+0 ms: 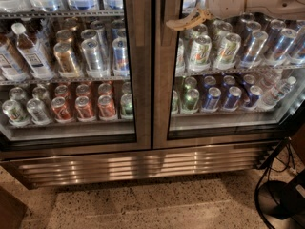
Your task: Open right fridge door
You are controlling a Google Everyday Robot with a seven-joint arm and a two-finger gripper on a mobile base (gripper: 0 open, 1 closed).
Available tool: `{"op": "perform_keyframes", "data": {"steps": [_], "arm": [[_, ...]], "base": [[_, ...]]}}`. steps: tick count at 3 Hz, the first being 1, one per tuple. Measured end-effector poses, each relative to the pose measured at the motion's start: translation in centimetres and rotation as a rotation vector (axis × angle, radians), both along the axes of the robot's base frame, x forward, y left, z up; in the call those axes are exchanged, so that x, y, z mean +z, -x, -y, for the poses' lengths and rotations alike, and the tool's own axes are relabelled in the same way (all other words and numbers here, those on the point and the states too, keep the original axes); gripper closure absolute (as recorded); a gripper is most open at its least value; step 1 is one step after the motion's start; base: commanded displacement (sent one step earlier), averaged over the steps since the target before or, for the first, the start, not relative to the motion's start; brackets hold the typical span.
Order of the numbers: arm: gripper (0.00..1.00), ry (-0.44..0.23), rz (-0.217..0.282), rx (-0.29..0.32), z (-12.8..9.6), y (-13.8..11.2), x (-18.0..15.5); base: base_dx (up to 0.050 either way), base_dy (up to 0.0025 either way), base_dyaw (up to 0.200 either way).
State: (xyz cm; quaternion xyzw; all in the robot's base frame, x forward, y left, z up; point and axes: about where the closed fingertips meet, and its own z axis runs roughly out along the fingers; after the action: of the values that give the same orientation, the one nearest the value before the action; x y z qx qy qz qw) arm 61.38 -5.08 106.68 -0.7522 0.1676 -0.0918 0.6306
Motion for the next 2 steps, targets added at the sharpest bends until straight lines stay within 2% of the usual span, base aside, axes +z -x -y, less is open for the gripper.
{"op": "perform_keyframes", "data": {"steps": [2], "arm": [[1.00, -0.014, -0.014, 0.024, -0.18, 0.45, 0.15]], "base": [[0.000, 0.00000, 0.000]]}}
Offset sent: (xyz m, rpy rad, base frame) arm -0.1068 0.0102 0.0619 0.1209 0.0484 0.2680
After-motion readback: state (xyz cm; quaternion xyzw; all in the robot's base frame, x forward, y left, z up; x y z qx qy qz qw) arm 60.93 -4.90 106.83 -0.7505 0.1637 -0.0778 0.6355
